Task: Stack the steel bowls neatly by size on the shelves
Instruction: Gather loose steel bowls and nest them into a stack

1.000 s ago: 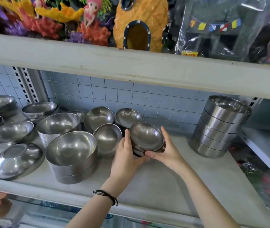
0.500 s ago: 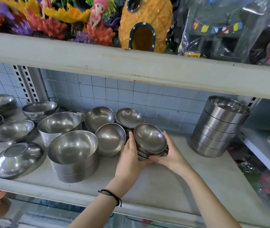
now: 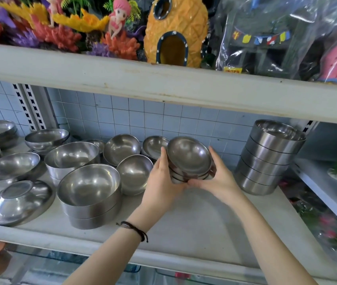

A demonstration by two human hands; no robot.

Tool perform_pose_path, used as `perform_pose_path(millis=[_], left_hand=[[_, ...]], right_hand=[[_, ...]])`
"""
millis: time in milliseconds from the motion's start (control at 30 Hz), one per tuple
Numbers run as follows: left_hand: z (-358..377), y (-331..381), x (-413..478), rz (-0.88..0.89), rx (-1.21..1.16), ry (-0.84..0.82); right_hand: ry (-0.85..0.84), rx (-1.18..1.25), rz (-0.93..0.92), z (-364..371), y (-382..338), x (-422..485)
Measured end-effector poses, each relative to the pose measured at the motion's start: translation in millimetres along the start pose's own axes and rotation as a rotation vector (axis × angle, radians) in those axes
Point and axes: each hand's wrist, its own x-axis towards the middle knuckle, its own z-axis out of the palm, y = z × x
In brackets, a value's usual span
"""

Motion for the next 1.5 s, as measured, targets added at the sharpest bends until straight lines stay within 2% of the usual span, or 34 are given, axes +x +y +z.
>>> perform_pose_path(millis=[267, 533, 900, 1300, 1500], left_hand=[[-46, 7, 61, -0.038, 0.040, -0.025], [-83, -16, 106, -0.103, 0.110, -0.133], [-81, -41, 124, -0.128, 0.057, -0.199], [-83, -59, 126, -0.124, 0.114, -0.264], [-102, -60, 119, -0.149, 0.233, -0.465]], right_hand=[[0.068, -0.018, -0.086, 12, -32, 54], [0.048, 0.014, -0.064, 47, -32, 92], [0.042, 0.078, -0.084, 66, -14, 111], [-0.002, 0.060, -0.064, 73, -3, 113], [-0.041, 0.049, -0.053, 71, -4, 105]])
